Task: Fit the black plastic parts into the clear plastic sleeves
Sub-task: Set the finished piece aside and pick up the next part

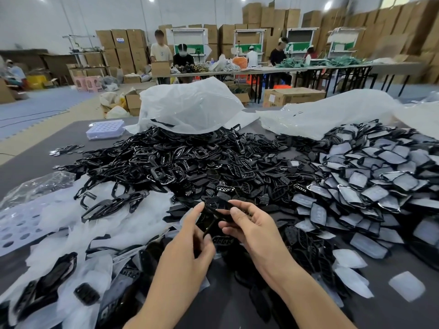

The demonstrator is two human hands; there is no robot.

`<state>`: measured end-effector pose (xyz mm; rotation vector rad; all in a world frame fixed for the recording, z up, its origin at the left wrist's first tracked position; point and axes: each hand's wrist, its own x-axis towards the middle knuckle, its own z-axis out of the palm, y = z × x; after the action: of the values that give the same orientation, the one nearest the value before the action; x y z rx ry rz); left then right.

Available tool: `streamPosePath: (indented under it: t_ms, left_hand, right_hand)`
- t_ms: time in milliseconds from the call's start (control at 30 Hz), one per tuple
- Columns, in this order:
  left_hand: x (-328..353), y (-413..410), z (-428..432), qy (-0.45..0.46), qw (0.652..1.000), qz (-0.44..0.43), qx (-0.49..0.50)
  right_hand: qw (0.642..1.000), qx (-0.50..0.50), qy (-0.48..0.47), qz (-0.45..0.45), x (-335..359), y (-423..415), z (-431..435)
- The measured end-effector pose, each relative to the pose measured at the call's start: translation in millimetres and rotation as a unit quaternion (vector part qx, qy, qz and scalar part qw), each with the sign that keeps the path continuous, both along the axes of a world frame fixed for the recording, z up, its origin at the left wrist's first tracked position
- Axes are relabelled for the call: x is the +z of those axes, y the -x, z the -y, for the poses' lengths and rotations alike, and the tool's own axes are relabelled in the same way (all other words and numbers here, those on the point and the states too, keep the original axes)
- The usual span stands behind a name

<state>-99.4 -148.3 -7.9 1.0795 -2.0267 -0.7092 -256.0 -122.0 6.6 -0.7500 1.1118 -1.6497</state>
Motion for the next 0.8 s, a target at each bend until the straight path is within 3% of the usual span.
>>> streamPosePath:
  t_ms: [133,433,633,800]
  left_hand:
    - [-3.0,-1.3,0.6,0.0,1.0,-0.002,0.009]
    - [-2.8,-2.4,-2.0,0.028,0.999,0.027,-0.021]
    - [3.2,1.5,3.2,-0.012,0.99,-0.139,0.028]
    - [8.5,0.8,7.8,-0.116,0.948,-0.295,0.026]
  right_hand:
    - [0.999,-0.027,-0.005,0.02,0.1,-0.4,-0.5]
    - [0.981,0.024,0.002,0.191,2.1,-12.0,-2.0]
    - [0.999,-0.033,0.004,0.011,0.2,-8.4,-2.4]
    - [0.999,0.038,0.009,-0.013,-2.4,-17.2,-3.7]
